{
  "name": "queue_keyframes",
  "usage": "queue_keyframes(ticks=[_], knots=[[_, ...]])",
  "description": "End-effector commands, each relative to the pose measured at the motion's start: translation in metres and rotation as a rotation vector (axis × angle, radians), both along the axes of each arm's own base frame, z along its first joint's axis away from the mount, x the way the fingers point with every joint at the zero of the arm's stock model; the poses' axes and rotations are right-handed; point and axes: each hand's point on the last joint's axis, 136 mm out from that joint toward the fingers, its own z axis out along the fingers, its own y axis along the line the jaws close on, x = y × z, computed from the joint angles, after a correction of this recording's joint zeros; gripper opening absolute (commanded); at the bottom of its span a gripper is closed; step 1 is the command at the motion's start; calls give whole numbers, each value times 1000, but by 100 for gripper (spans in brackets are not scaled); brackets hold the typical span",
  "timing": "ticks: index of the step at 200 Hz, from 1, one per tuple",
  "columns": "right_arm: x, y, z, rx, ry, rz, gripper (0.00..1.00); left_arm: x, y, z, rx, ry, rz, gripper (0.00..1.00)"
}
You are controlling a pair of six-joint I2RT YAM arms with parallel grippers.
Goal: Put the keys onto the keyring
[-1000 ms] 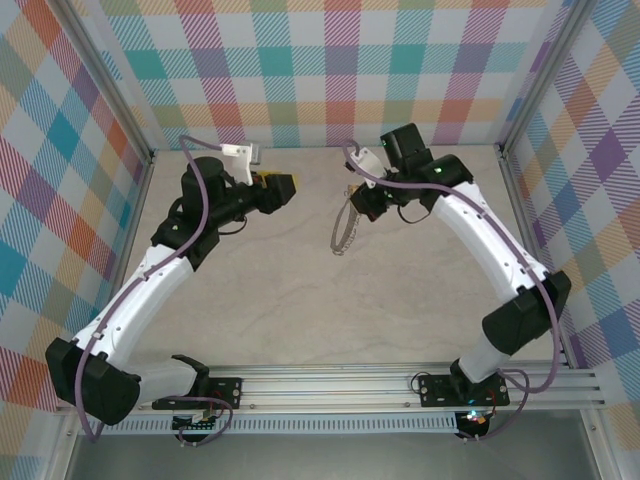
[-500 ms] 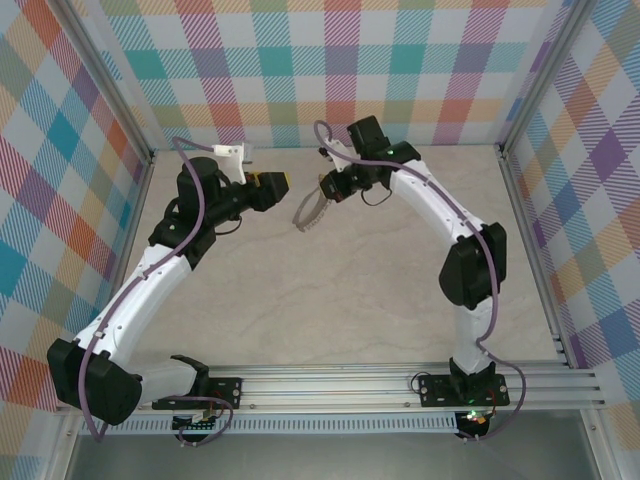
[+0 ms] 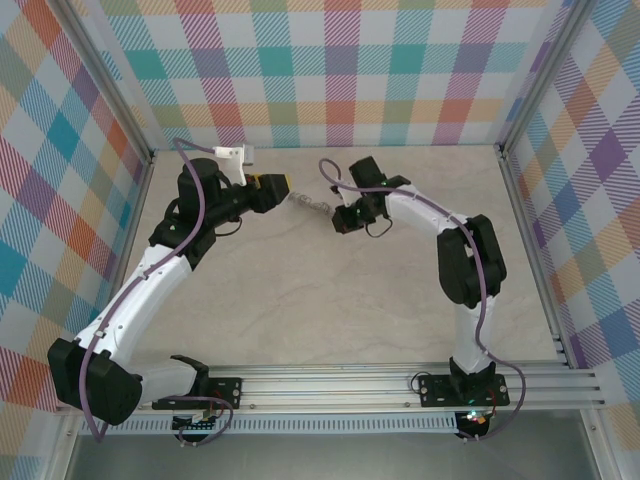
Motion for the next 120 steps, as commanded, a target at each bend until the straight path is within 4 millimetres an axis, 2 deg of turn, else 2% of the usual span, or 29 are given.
queue_keyframes(ticks=[1, 69, 120], knots=[[-1, -4, 25, 58, -57, -61, 0, 1, 2, 2, -19, -1, -8, 54], [-34, -10, -16, 77, 72, -103, 0, 2, -1, -5, -21, 21, -21, 54], [-49, -9, -35, 78, 120, -117, 0, 1, -3, -8, -22, 26, -29, 54]])
